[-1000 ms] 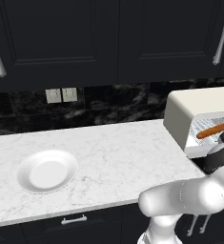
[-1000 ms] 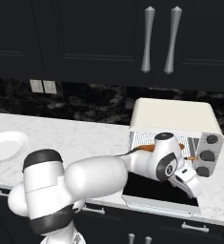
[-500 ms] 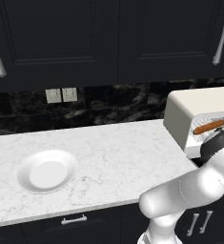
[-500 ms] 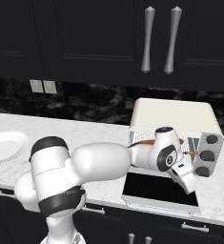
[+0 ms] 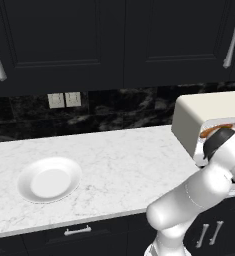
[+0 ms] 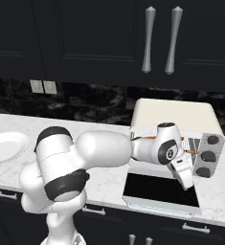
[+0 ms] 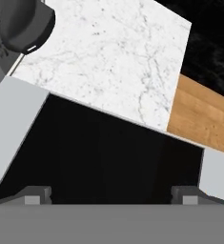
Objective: Pick up the kebab skewer and baguette bread, and place them inside the toaster oven. Close the toaster oven door and start by setting the timer.
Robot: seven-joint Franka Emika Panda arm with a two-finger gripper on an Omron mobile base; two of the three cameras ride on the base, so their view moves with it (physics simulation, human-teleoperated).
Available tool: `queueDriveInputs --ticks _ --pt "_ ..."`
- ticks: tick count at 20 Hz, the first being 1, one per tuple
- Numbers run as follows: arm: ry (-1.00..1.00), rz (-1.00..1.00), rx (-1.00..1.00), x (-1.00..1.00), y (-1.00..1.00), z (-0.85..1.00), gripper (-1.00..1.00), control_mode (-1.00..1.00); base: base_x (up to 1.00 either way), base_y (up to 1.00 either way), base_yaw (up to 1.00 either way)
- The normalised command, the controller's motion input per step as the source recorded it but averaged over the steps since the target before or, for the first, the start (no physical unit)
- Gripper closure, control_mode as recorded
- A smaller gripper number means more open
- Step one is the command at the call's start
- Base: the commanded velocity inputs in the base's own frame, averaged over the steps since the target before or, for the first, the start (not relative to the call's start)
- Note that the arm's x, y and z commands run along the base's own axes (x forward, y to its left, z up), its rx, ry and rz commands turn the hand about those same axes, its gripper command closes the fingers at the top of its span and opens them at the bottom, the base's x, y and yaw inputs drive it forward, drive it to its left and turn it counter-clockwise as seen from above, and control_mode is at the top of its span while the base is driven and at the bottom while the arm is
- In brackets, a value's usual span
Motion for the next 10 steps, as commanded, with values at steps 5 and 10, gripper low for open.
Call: queueDriveInputs --ticks 5,10 --pt "0.0 -0.05 0.05 0.22 0.0 0.06 -1.0 -1.0 0.0 0.0 0.0" --pt "0.0 -0.04 0.02 0.06 0.0 0.0 -1.0 -1.0 0.0 0.0 0.0"
